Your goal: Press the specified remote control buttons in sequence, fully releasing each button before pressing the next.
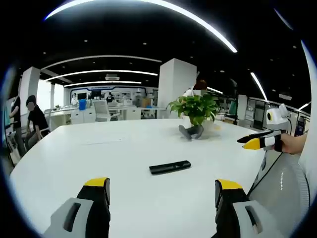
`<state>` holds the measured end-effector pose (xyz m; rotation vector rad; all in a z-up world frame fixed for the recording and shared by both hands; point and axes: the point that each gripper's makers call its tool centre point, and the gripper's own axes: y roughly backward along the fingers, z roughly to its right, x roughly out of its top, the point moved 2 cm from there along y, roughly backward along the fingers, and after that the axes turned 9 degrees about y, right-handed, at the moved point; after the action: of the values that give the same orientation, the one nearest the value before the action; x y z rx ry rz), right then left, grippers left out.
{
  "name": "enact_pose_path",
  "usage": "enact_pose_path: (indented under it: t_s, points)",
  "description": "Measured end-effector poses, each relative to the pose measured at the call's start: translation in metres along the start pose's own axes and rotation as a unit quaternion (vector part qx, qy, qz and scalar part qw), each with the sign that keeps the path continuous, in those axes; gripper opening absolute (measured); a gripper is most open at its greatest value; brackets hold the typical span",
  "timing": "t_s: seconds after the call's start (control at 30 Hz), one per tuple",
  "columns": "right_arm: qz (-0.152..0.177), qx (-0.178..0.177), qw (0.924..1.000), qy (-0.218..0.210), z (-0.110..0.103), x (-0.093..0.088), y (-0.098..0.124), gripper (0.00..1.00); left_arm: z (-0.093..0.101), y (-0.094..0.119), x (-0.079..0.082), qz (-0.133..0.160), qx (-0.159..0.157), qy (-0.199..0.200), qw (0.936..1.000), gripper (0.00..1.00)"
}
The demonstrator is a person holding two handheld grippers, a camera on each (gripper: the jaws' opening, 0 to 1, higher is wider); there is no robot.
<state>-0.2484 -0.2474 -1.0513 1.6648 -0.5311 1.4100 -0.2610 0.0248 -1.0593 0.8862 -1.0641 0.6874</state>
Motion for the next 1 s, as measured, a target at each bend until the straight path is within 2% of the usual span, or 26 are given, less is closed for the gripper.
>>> enact_pose_path:
  t_s: [0.17, 0.3, 0.47, 0.63, 0.73, 1.0]
  points:
    - [0.015, -0.001, 0.9999, 0.006, -0.003, 0.006, 0.000, 0.65, 0.000, 0.000, -0.001, -0.001, 0.001, 0.000, 1.0000, 0.91]
    - [0.053, -0.027, 0.9972, 0.045, -0.002, 0.021, 0.002, 0.80, 0.000, 0.000, 0.000, 0.001, 0.002, 0.001, 1.0000, 0.91]
    - [0.057, -0.036, 0.9961, 0.057, -0.002, 0.022, 0.001, 0.91, 0.000, 0.000, 0.000, 0.000, 0.002, 0.001, 1.0000, 0.91]
    - [0.043, -0.035, 0.9965, 0.063, 0.000, 0.017, 0.001, 0.85, 0.001, 0.000, -0.001, -0.003, -0.002, -0.001, 1.0000, 0.91]
    - [0.040, -0.035, 0.9965, 0.064, 0.002, 0.016, 0.001, 0.77, 0.002, -0.001, -0.002, -0.007, -0.004, -0.004, 1.0000, 0.91]
    - [0.035, -0.042, 0.9961, 0.070, 0.005, 0.015, 0.004, 0.73, 0.008, -0.004, -0.007, -0.025, -0.018, -0.004, 0.9995, 0.91]
